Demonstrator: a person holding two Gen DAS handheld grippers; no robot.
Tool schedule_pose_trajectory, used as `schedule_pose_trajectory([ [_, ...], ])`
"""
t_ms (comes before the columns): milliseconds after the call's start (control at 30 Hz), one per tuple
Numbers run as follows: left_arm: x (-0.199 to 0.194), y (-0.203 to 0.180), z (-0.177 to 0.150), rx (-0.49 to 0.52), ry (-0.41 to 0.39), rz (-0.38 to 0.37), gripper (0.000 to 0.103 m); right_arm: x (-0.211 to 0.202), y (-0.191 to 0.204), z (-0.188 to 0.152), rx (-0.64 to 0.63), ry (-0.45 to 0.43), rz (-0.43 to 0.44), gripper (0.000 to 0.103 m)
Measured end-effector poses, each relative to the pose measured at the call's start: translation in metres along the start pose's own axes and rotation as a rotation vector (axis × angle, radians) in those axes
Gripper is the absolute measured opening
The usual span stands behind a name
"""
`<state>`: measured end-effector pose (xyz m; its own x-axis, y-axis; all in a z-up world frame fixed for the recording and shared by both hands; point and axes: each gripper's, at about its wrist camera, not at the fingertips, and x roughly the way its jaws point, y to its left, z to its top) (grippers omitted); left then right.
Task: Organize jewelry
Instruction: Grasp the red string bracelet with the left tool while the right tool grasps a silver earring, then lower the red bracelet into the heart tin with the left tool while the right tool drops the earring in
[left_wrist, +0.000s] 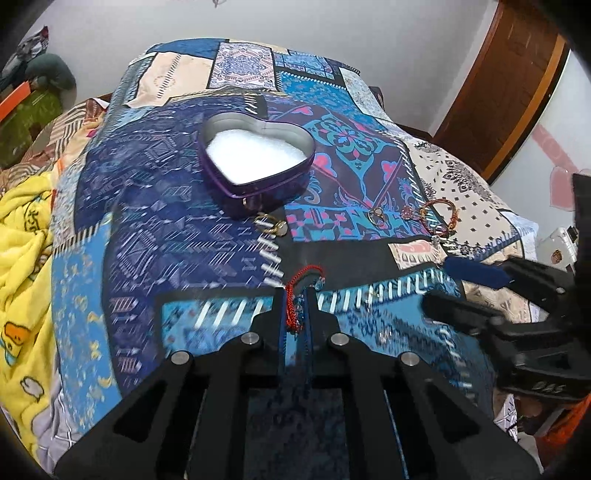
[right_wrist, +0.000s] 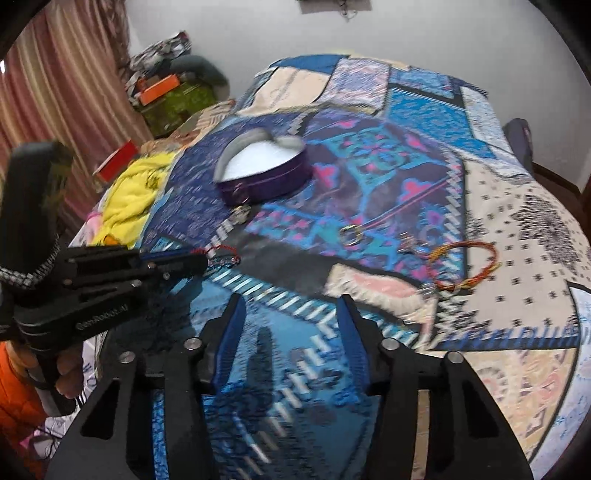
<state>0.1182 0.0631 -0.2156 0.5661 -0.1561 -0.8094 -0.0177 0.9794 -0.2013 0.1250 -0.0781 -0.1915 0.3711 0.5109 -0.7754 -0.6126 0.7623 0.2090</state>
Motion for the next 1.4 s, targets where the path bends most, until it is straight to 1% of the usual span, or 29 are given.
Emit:
schedule_pose_trajectory([
  [233,-0.011,0.007,-0.011,-0.018,-0.006,0.000,0.007,0.020,0.022,-0.006,-0.028,0.058,0.047,0.029],
  [267,-0.012,0.007,-0.013,-0.018,-0.006,0.002,0.007,0.021,0.023,-0.007,-0.028,0.065,0.049,0.024],
  [367,-0.015,0.008,-0.016,-0.021,-0.011,0.003,0.007,0.024,0.025,-0.008,-0.025,0.064,0.039,0.017],
  [400,-0.016,0.008,-0.016,-0.024,-0.012,0.001,0.007,0.025,0.025,-0.009,-0.025,0.059,0.032,0.012],
  [433,-0.016,0.009,-0.017,-0.029,-0.014,0.000,0.007,0.025,0.025,-0.009,-0.025,0.058,0.026,0.010],
  [633,-0.024,0.009,-0.014,-0.037,-0.041,-0.001,0.007,0.018,0.022,-0.008,0.003,0.034,0.030,0.009],
  [733,-0.028,0.007,-0.010,-0.038,-0.060,-0.008,0.007,0.010,0.020,-0.004,0.008,0.009,0.024,0.009],
  [867,-0.037,0.003,0.000,-0.035,-0.097,-0.015,0.007,-0.004,0.015,0.007,0.021,-0.047,0.009,0.009],
  [1133,-0.060,-0.008,0.028,-0.005,-0.199,-0.022,0.007,-0.031,0.007,0.033,0.039,-0.164,-0.020,0.009],
  [1400,-0.076,-0.014,0.055,0.013,-0.288,-0.019,0.007,-0.045,0.006,0.064,0.016,-0.258,-0.031,0.009],
])
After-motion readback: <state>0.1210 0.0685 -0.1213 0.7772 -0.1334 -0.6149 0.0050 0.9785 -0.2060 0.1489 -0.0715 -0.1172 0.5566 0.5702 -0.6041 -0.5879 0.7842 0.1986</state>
